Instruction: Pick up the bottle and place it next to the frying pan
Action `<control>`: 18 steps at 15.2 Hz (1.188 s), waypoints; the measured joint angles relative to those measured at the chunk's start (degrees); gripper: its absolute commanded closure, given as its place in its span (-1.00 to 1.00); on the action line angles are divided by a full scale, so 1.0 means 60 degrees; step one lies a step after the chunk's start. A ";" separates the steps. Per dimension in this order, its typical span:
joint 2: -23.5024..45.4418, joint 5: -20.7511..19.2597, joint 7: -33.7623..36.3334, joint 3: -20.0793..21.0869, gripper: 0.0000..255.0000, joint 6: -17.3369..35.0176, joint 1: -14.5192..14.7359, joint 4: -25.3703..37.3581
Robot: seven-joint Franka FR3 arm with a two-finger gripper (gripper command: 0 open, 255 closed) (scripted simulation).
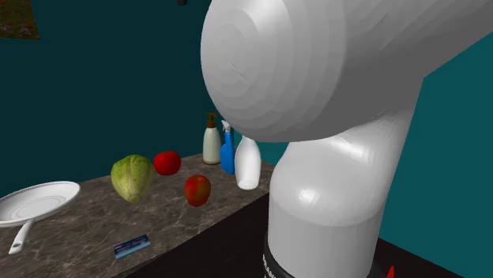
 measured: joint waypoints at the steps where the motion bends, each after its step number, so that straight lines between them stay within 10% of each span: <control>1: 0.0000 0.0000 0.0000 0.0000 -1.00 0.0000 0.0000 0.0000; 18: 0.3271 -0.0935 -0.2471 -0.2481 -1.00 0.3558 -0.0777 -0.0510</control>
